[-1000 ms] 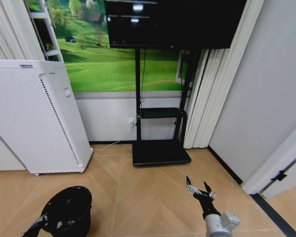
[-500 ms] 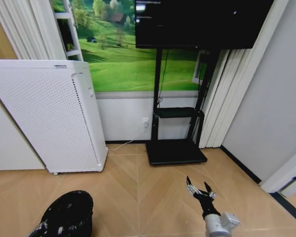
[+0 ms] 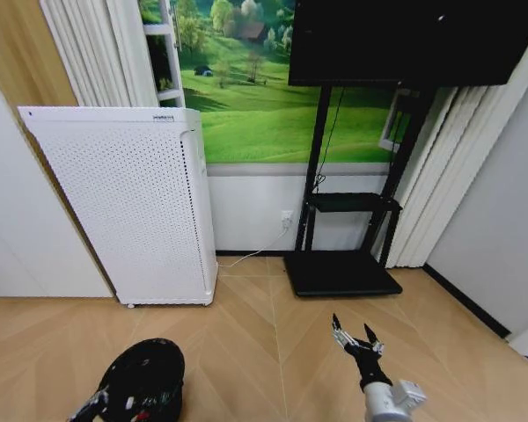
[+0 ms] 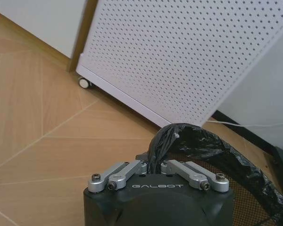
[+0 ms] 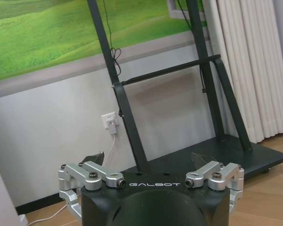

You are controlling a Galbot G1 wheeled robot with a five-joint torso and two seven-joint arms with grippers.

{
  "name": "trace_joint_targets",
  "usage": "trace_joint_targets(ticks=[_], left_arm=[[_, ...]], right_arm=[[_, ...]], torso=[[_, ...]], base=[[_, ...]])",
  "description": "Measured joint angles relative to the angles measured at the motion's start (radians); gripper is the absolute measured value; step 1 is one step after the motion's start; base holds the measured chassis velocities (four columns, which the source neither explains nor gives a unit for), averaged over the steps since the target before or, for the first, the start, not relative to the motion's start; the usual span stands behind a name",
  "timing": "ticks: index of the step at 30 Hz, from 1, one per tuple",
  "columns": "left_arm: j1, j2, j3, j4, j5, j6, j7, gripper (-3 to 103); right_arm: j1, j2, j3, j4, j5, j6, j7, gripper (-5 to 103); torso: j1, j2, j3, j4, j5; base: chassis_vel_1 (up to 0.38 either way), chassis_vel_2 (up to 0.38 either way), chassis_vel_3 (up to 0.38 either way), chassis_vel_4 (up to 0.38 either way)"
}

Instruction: Pick up the trash bin and place the garbage on the floor into it.

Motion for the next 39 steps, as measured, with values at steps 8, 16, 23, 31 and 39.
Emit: trace_joint_targets(ticks=[8,16,23,31,39], left_arm=[[-0.046,0.013,0.056,0.083,0.043,0.005,0.009,7],[-0.078,0.021,0.086,0.173,0.092,-0.015,0.046,7],[-0.083,0.034,0.115,0.190,0.117,-0.018,0.044,7],[-0.086,0.044,0.138,0.189,0.146,-0.020,0.040,7],[-0.086,0.047,0.153,0.169,0.168,-0.007,0.035,7]], right_arm=[[0.003,-0.004,0.007,-0.015,-0.001,0.004,-0.001,100],[0.005,-0.008,0.007,-0.026,-0.001,0.008,-0.002,100],[0.004,-0.002,-0.007,-0.029,-0.007,0.014,-0.006,100],[0.007,0.002,-0.021,-0.038,-0.016,0.025,-0.009,100],[0.006,-0.001,-0.020,-0.044,-0.019,0.037,-0.009,100]], torso=[[0.000,0.000,0.000,0.0005,-0.0004],[0.000,0.000,0.000,0.0006,-0.0004],[0.000,0.000,0.000,0.0004,0.0000],[0.000,0.000,0.000,0.0005,-0.0002],[0.000,0.000,0.000,0.0004,-0.0008]], base=[[-0.007,-0.004,0.003,0.005],[0.000,0.000,0.000,0.000],[0.000,0.000,0.000,0.000],[0.000,0.000,0.000,0.000],[0.000,0.000,0.000,0.000]])
